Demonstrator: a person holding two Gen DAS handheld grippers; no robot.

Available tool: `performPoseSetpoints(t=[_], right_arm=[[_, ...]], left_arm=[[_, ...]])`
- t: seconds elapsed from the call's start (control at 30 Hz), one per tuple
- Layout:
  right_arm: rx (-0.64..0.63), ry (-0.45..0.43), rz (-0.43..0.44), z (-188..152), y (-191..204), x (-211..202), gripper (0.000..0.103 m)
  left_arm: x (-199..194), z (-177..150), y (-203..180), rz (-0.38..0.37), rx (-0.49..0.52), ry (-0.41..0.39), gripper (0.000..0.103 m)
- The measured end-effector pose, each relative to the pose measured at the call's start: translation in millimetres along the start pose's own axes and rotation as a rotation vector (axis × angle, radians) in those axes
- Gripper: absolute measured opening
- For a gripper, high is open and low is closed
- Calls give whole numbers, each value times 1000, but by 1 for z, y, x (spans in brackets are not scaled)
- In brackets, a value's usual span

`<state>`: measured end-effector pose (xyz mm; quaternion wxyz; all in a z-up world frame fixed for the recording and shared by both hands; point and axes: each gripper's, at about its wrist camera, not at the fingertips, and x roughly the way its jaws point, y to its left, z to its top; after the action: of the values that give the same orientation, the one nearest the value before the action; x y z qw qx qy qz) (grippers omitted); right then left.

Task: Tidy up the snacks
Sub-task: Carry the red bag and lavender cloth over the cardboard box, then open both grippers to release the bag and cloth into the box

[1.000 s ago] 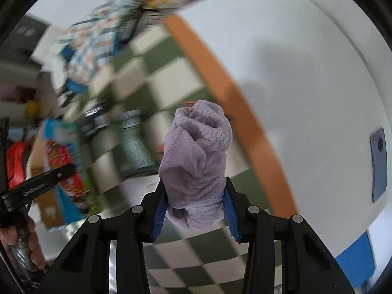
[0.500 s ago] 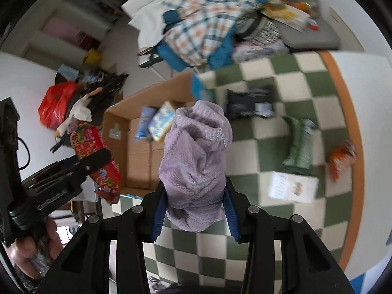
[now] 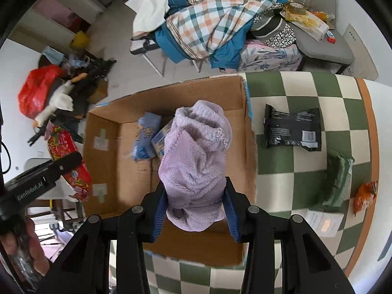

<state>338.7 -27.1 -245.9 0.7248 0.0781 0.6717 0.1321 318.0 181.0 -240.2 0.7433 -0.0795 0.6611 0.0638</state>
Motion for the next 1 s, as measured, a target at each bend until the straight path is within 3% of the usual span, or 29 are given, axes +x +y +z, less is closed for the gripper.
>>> performPoseSetpoints(t=[0.27,0.57,0.6,0.63,0.7,0.77,0.93,1.0], right_arm=[[21,45,-86,28,2,54,44],[66,78,-134,43,-12,96,47],[76,82,-143,44,-14,99,52],[85,86,-147,45,-15,100,63],[102,77,-119,47,-16,98,72],[97,75,-125,46,-13,96,75],[46,61,-172,38,3,91,91],[25,53,-189,34,8,86,93]], left_arm=[[59,33,15,13,-3,113,44],[88,49,21,19,4,201,45],[91,50,24,9,-14,219,45],[93,51,26,-5,-27,226,45],[90,51,30,-25,-43,221,49],[85,50,31,-23,-47,205,57],[69,41,32,0,-31,157,63],[61,35,33,15,-25,125,79]])
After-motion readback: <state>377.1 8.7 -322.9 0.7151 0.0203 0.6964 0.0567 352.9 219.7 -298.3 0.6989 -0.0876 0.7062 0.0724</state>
